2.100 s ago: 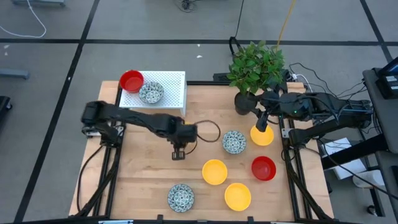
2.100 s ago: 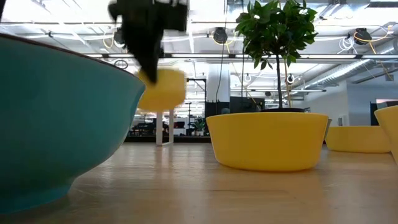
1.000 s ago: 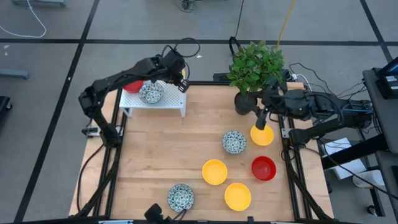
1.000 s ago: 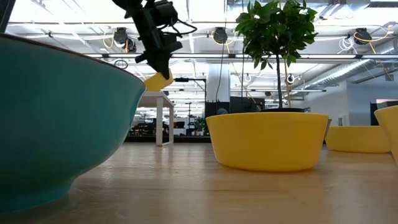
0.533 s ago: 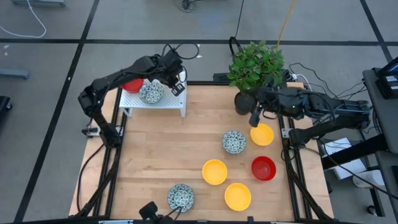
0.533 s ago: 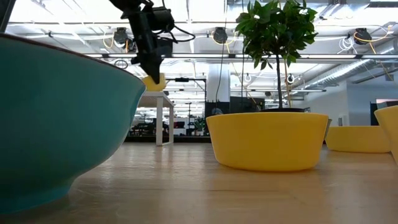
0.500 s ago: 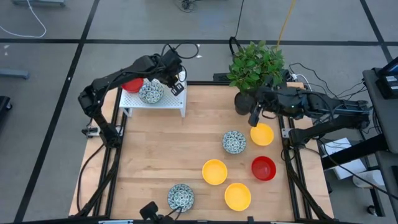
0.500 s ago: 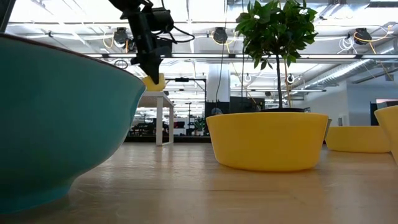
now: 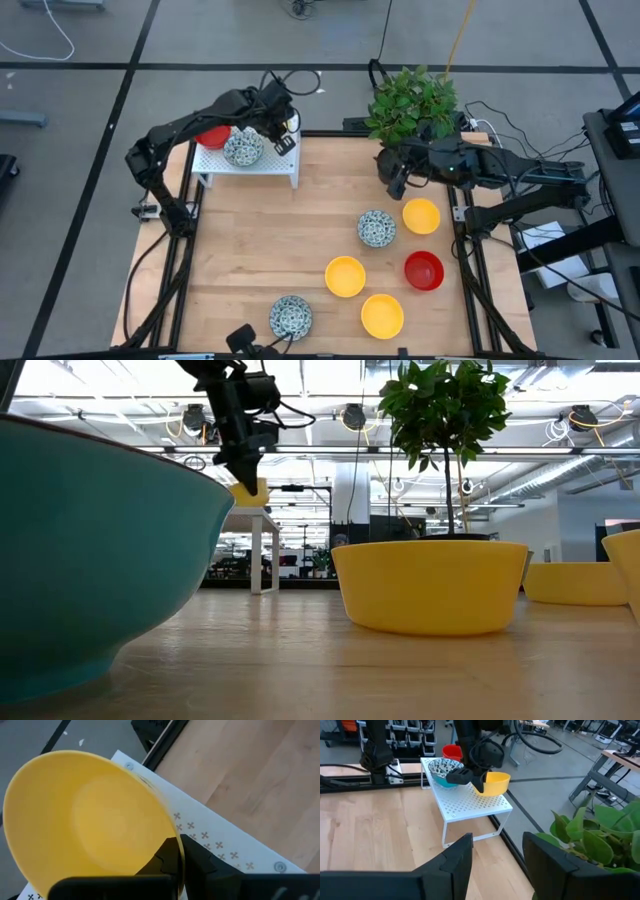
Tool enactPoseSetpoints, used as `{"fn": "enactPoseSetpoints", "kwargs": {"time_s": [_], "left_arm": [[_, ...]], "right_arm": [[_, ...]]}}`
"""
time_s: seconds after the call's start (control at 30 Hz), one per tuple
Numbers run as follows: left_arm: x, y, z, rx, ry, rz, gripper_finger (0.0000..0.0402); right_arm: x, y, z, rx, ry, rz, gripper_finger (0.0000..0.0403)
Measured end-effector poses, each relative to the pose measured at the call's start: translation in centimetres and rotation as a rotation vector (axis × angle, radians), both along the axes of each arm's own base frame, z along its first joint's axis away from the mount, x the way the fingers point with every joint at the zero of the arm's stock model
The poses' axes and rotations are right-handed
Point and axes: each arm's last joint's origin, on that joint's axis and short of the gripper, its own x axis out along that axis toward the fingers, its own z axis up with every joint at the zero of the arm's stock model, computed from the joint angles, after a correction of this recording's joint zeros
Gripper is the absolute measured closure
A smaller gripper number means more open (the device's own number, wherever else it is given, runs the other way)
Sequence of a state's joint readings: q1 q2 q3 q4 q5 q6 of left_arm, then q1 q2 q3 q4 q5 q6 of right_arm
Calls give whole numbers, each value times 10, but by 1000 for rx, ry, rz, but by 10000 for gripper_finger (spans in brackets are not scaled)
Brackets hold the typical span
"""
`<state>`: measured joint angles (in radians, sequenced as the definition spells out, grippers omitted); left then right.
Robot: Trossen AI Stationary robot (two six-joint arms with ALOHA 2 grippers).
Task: Pick & Place Mini bowls
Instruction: Put the yellow bowl on the shelf, then stack the blue bowl on the blue bowl on the shelf
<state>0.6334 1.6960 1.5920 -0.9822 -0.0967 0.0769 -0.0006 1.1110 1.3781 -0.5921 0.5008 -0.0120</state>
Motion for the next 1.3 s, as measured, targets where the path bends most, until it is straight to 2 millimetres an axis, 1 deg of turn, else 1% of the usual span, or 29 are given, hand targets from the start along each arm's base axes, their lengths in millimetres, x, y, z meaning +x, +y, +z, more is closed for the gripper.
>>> {"fn": "enactPoseSetpoints", "kwargs": {"time_s": [0.07,0.27,0.7,0.8,0.9,1.1,1.2,1.3], "left_arm": [[0,0,-1,-3,4,2,392],[0,0,-1,-2,3,3,363],[1,-1,-1,-15,-12,34,359],[1,-1,0,-14,-14,33,348],[2,0,9,1,-44,43,322],[8,-4,41,43,-143,29,261],[16,-15,54,-4,-232,-57,242],[30,-32,58,-73,-326,-185,233]], "right_arm": [[0,0,0,0,0,0,243],[1,0,2,-1,-20,1,243],[1,0,2,-1,-21,4,243],[1,0,2,-2,-21,5,243],[1,0,2,-8,-17,7,243],[1,0,2,-8,-14,7,243],[0,0,1,-12,-4,9,243],[-1,0,2,-45,12,23,243]]}}
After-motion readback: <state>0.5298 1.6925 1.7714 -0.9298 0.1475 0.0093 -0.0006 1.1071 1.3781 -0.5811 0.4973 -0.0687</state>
